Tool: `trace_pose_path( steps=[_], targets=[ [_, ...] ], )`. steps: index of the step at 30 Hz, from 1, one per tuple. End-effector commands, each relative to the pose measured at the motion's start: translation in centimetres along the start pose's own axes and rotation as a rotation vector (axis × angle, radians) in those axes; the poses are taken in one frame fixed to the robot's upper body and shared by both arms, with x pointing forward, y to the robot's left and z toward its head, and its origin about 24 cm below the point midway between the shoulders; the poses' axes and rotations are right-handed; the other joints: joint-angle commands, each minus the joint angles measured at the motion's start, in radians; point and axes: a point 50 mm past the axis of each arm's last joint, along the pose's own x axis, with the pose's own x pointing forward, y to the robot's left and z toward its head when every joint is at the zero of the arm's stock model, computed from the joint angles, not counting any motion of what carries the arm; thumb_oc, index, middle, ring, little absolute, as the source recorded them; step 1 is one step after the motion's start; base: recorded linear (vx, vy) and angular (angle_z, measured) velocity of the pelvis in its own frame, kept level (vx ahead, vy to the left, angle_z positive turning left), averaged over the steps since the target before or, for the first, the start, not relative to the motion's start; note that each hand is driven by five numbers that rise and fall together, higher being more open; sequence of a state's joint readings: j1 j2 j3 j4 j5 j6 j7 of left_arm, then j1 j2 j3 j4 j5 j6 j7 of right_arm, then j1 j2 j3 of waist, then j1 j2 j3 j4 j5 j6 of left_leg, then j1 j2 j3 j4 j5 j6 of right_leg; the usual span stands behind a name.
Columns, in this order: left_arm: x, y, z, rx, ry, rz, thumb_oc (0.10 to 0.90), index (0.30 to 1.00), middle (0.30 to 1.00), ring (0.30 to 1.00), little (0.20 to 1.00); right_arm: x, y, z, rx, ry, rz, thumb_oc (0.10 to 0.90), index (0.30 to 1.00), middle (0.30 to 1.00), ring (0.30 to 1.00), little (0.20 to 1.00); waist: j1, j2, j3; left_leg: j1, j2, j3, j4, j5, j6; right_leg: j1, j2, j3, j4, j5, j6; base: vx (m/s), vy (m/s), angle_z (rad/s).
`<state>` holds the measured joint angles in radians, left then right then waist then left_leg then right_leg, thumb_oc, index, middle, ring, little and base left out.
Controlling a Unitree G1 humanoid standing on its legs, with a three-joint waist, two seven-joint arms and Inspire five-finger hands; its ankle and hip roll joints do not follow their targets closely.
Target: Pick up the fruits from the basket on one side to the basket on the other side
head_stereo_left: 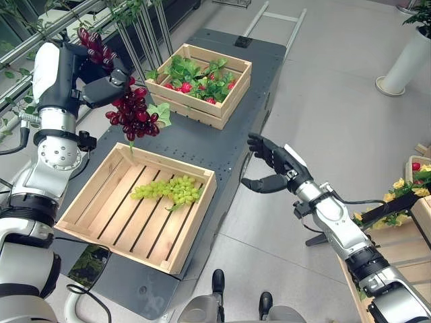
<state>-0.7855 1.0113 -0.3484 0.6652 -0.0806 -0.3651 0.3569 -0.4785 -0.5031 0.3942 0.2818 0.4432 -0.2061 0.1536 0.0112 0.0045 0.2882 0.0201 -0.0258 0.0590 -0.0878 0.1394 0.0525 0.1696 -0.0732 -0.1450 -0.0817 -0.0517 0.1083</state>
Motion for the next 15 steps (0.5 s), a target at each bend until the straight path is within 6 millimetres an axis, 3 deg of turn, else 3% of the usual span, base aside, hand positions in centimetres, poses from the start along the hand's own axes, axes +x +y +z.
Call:
trace_pose_path(
  steps=[1, 10, 15],
  targets=[
    [4.2, 3.3, 6.1, -0.076, -0.244, 0.174, 0.400, 0.300, 0.300, 0.300, 0.300, 2.2, -0.9, 5.4, 0.039, -0.201, 0.029, 0.800, 0.900, 0.900, 0.900, 0.900, -0.012, 0.054, -0.203, 0.075, -0.056, -0.069, 0.001, -0.201, -0.032, -0.071, 0.040, 0.009, -0.002, 0.052, -0.031, -0.03, -0.078, -0.03],
    [5.8, 1.0, 10.3, -0.180, -0.342, 0.081, 0.400, 0.300, 0.300, 0.300, 0.300, 5.9, -2.4, 11.4, -0.043, -0.282, -0.043, 0.800, 0.900, 0.900, 0.900, 0.900, -0.009, 0.040, -0.229, 0.080, -0.050, -0.070, 0.001, -0.201, -0.042, -0.066, 0.051, 0.011, -0.006, 0.050, -0.037, -0.01, -0.052, -0.02],
    [5.9, -0.3, 11.8, -0.213, -0.384, 0.053, 0.400, 0.300, 0.300, 0.300, 0.300, 6.3, -3.2, 13.2, -0.036, -0.323, -0.081, 0.800, 0.900, 0.900, 0.900, 0.900, -0.017, 0.034, -0.241, 0.082, -0.046, -0.059, 0.001, -0.203, -0.043, -0.065, 0.056, 0.015, -0.006, 0.045, -0.040, 0.01, -0.013, 0.01]
  ],
)
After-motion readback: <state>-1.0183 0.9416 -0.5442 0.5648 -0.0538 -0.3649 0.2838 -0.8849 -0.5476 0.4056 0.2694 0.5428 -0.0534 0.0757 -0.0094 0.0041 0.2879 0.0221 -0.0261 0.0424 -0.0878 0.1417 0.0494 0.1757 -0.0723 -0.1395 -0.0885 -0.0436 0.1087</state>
